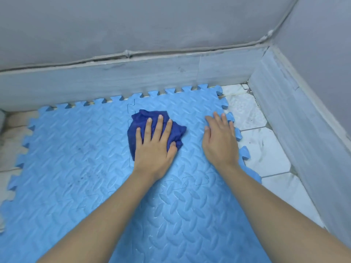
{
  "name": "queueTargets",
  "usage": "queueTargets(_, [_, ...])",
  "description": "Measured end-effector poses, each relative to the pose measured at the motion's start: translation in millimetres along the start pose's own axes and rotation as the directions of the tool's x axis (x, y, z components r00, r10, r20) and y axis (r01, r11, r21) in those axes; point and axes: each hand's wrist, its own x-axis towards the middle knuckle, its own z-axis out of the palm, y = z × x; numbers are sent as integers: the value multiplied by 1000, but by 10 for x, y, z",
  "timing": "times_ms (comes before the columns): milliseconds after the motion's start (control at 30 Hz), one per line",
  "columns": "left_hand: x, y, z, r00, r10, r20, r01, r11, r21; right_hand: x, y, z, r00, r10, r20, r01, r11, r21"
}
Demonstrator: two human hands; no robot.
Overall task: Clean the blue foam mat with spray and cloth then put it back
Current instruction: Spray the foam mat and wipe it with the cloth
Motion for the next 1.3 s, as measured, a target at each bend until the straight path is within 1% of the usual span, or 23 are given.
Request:
queueTargets(100, [-452,155,21,961,275,38,-275,961,6,-33,11,13,1000,-14,-9,14,1000,-15])
queueTargets(167, [-207,46,13,935,347,74,-347,938,-11,-29,-6,-3,1000,-2,1,2,1000,-21])
queueTargets(200, [17,-24,-2,938,337,76,-339,941,7,-27,-4,-7,1000,-1,7,1,1000,-20])
queueTargets(267, [529,-220,-76,973,221,67,-221,975,-2,-24,-7,-19,1000,4,1,-4,1000,-9])
queueTargets(333, [901,-537,-145,995,49,88,-49,999,-5,-17,-45,-31,1000,14,-2,-14,1000,16])
queueTargets(400, [912,-952,-192,995,-18,102,17,1000,11,-13,-63,-31,1000,19,1,-19,1000,23])
queueTargets(467, [590,-1425,-264,994,-50,101,46,998,42,-23,-40,-42,1000,11,0,-11,1000,17])
queueTargets(500, [352,-1701,-314,990,-103,96,98,993,58,-30,-33,-40,1000,5,2,-5,1000,17])
queueTargets(600, [-368,-2504,-527,935,-345,85,341,938,57,-22,-40,-25,1000,-6,4,6,1000,13])
queueTargets(667, [-677,-2735,-644,880,-457,132,457,889,29,-13,-54,4,1000,-8,-20,8,1000,3])
queueTargets(733, [-807,-2605,-623,878,-461,129,462,887,27,-13,-74,16,999,-21,-42,20,1000,-17])
queueTargets(800, [-874,-2188,-548,928,-352,123,354,935,9,-5,-101,3,998,-40,-49,38,999,-35])
queueTargets(867, [-968,-1565,-427,982,-133,136,136,991,-11,-3,-80,-5,998,-40,-45,37,998,-59])
queueTargets(900, [-1023,-1245,-345,991,2,135,0,1000,-20,4,-73,-6,998,-36,-44,33,998,-59])
queueTargets(967, [-1118,-760,-238,957,248,148,-249,968,-13,-4,-78,0,999,-30,-41,28,998,-49])
queueTargets(1000, [-1123,-682,-211,937,318,144,-320,947,-7,-9,-75,12,999,-33,-40,31,998,-47])
queueTargets(1033, [-1096,-727,-201,930,339,140,-341,940,-8,-11,-62,14,998,-41,-39,39,998,-49])
queueTargets(1067, [-1057,-860,-202,946,299,127,-302,953,2,-7,-40,14,998,-52,-35,50,997,-53])
queueTargets(1100, [-1019,-1053,-215,972,209,110,-211,978,6,-8,-24,4,998,-63,-28,61,996,-58])
queueTargets(1167, [-903,-1549,-299,995,-72,76,72,997,11,-8,-22,-3,997,-78,-15,77,995,-61])
queueTargets(1233, [-808,-1955,-387,947,-307,93,306,952,19,-10,-29,2,996,-85,-13,84,994,-63])
queueTargets(1267, [-806,-2022,-417,928,-355,110,355,935,21,-4,-29,6,996,-85,-18,83,994,-67])
queueTargets(1300, [-834,-1989,-432,928,-353,122,353,935,26,0,-34,8,996,-89,-25,87,993,-74])
